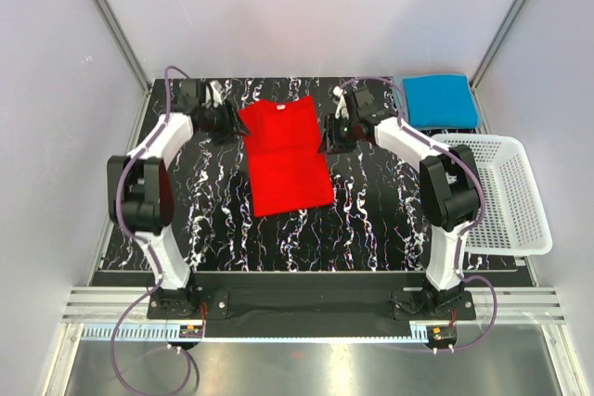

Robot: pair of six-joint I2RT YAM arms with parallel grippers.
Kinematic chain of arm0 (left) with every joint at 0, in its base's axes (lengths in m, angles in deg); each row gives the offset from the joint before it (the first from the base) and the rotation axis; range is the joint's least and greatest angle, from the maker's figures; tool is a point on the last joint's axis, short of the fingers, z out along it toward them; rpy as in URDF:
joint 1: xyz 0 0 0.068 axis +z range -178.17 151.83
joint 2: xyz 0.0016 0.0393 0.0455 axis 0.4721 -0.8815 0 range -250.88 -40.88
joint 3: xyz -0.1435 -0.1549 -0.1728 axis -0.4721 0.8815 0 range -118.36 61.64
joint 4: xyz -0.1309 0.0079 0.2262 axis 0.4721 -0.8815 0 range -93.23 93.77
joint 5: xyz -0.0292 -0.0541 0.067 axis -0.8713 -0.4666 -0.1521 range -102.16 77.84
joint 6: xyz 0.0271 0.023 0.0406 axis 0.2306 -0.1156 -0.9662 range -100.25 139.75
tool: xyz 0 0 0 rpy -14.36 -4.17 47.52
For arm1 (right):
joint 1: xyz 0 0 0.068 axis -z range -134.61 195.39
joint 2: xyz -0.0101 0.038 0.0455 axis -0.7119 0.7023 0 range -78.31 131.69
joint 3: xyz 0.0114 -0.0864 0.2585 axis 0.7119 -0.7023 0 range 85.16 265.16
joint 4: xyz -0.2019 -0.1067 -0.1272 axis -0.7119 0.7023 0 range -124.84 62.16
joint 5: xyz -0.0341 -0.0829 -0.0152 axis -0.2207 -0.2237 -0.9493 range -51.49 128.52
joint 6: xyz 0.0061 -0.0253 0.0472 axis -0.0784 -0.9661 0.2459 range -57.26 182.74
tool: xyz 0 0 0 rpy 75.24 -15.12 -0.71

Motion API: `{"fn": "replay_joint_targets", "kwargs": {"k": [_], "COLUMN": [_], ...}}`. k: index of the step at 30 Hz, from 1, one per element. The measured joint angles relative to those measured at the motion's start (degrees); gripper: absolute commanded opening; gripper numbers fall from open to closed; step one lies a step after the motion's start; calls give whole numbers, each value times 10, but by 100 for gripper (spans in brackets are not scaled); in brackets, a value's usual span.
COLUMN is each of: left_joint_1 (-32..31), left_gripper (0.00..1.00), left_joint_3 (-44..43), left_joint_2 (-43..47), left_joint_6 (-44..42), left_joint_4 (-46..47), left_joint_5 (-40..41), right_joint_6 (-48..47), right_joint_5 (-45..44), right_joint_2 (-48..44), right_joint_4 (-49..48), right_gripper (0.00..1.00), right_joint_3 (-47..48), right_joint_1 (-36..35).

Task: Fold and stack the t-shirts
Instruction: Fold the tshirt

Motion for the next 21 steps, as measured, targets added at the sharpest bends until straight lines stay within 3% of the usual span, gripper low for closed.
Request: {"fn": "replay_joint_targets", "kwargs": {"k": [5, 9, 16, 21], "left_joint_1": [-68, -99, -114, -118], "left_gripper": [59, 60, 62, 58], "left_joint_3": [202, 328, 461, 496], "left_joint_2": [136, 207, 264, 277], "left_joint_6": [17, 40, 65, 88], "left_joint_4": [29, 41, 81, 123], "left_joint_5": [21, 24, 52, 50], "right_joint_6": [9, 14, 26, 31], "right_joint_5": [7, 11, 37, 40], "right_joint_2": [-25, -53, -72, -72], "right_joint_4": [40, 66, 59, 46], "right_gripper": [56, 58, 50, 40], "right_joint_3": [-59, -105, -178, -212], "right_joint_1": [-8, -8, -8, -7]}}
